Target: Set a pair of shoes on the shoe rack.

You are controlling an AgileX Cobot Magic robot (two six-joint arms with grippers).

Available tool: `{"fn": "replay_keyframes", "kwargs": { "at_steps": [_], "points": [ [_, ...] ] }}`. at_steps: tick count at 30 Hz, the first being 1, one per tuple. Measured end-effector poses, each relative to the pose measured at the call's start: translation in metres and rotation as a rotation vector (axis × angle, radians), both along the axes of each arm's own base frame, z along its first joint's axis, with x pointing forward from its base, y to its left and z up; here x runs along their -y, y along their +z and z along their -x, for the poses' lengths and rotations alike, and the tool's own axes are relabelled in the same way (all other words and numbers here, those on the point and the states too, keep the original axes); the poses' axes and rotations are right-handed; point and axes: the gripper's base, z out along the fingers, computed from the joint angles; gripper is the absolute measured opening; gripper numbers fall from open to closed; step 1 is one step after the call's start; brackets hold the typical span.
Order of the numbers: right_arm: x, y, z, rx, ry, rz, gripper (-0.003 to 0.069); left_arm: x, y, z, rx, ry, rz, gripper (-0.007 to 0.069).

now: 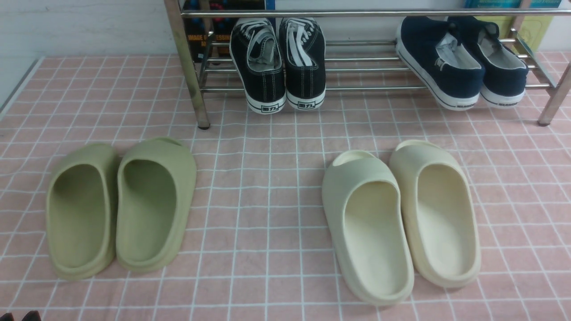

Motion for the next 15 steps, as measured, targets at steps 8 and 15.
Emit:
{"fn": "replay_keyframes", "kwargs": {
  "at_steps": [8,15],
  "points": [
    [-0.0007,-0.0027,0.0013,-0.047,0.010,0.010,-0.0019,0.0000,0.0000,0.0000,0.000,0.000,0.000,0.0237],
    [-0.0008,-0.0028,0.0013,-0.048,0.010,0.005,-0.0017,0.0000,0.0000,0.0000,0.000,0.000,0.000,0.0237]
  ]
}}
